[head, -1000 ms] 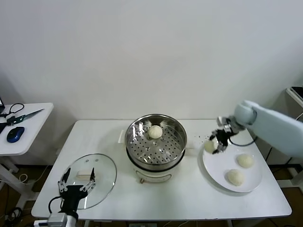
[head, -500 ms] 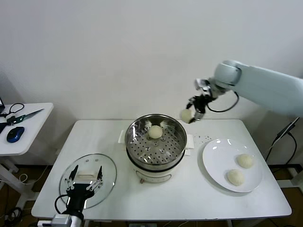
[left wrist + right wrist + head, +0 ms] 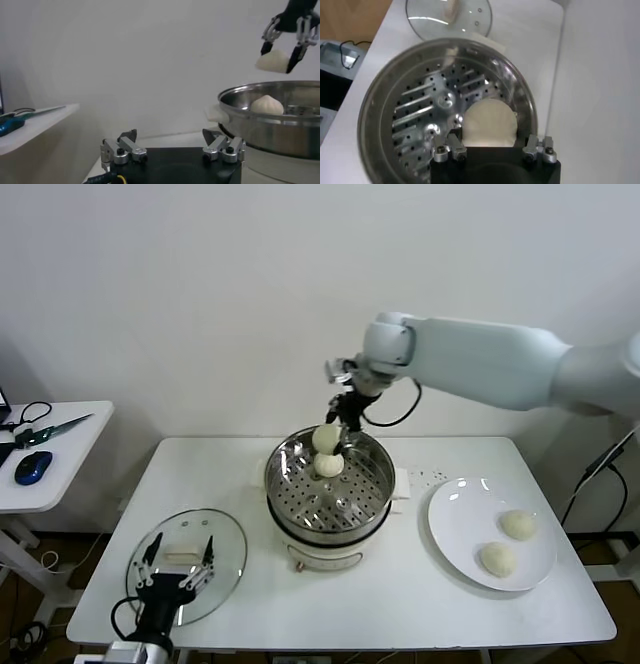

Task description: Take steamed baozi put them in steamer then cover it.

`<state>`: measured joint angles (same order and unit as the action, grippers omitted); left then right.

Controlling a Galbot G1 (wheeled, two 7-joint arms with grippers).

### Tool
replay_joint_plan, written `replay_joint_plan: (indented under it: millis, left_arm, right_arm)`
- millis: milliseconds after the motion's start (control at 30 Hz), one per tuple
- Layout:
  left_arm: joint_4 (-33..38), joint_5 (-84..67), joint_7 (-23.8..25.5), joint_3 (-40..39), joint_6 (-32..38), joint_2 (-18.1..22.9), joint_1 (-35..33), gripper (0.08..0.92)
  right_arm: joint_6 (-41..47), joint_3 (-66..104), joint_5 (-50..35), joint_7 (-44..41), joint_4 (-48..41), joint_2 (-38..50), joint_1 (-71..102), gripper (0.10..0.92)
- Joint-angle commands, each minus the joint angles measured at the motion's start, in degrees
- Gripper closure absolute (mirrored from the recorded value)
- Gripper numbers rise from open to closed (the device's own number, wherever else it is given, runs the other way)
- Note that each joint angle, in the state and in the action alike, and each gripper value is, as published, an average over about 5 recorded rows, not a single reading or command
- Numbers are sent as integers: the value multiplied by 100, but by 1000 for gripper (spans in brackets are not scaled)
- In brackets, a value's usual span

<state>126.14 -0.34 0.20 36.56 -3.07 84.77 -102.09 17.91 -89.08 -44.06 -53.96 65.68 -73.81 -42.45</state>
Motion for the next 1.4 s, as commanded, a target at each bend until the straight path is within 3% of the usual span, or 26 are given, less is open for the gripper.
replay_joint_plan:
  millis: [33, 533, 800, 933, 1133, 1400]
  left_arm:
    - [-26, 11, 3, 6, 31, -10, 7, 177]
    - [-79, -120, -14, 78, 29, -67, -42, 177]
    - [-104, -115, -16, 93, 30, -71, -28, 177]
    - [-103, -112, -19, 101, 30, -66, -36, 177]
    - [-93, -112, -25, 123, 32, -56, -59, 177]
    - [-121, -93, -24, 139, 3, -41, -20, 177]
  right_arm:
    - [108, -154, -156, 191, -134, -734, 416, 330]
    - [84, -163, 146, 200, -294, -788, 932, 317]
    - [115, -71, 244, 172, -289, -726, 900, 210]
    - [75, -16, 413, 61, -121, -529, 720, 203]
    - [-231, -65, 443, -381, 287, 172, -62, 202]
    - [-629, -341, 492, -715, 1035, 1800, -833, 203]
